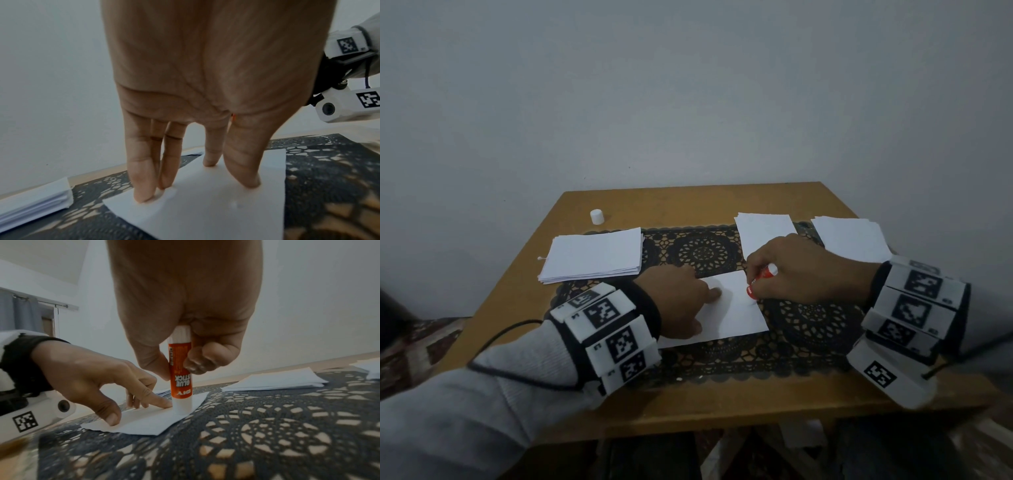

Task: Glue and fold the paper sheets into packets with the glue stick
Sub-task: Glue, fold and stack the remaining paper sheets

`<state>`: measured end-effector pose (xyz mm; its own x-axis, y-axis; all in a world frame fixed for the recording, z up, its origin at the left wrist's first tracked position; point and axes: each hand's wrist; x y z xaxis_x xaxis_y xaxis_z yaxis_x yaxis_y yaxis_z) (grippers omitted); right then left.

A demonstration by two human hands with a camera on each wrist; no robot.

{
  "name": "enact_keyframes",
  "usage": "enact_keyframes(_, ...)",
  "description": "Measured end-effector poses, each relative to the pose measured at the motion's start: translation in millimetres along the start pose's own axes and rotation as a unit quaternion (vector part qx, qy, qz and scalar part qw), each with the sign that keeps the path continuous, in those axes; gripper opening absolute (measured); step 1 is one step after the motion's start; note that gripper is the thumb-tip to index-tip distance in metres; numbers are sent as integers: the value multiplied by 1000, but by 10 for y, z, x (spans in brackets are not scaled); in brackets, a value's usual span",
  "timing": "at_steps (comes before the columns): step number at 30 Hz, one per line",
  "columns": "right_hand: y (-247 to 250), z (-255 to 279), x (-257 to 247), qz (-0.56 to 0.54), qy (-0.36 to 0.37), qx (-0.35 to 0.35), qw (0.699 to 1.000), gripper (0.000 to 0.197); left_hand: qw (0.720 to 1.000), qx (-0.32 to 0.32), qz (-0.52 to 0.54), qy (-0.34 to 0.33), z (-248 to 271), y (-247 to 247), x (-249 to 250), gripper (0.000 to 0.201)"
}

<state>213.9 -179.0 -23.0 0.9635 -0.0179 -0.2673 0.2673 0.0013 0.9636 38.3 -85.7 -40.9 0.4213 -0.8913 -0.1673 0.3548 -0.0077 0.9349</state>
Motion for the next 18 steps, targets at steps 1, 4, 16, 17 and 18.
enact_keyframes(1, 3, 25, -7, -1, -3, -4, 1000, 10, 1000, -1, 1, 1, -1, -6, -2, 68)
enact_keyframes(4, 3, 107, -36, -12, -8, -15, 1000, 9, 1000, 0, 12, 3, -1, -6, -9, 68)
enact_keyframes(16, 40, 207, 23, -47, -3, -51, 998, 10, 988, 28, 149, 8, -24, -22, -52, 60)
enact_keyframes(17, 46, 216, 44, -58, -3, -53, 997, 11, 985, 36, 167, 8, -31, -27, -53, 58)
enact_keyframes(18, 51, 225, 69, -71, -4, -50, 996, 11, 984, 40, 175, 11, -35, -30, -54, 59)
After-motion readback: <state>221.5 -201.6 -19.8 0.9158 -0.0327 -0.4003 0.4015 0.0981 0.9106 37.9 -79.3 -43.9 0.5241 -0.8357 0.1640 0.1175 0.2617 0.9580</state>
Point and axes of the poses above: each hand's wrist, its own z-axis away from the middle knuckle, its own y-axis out of the back of the hand, x = y × z, and after that the axes turned 6 degrees about z, right-handed
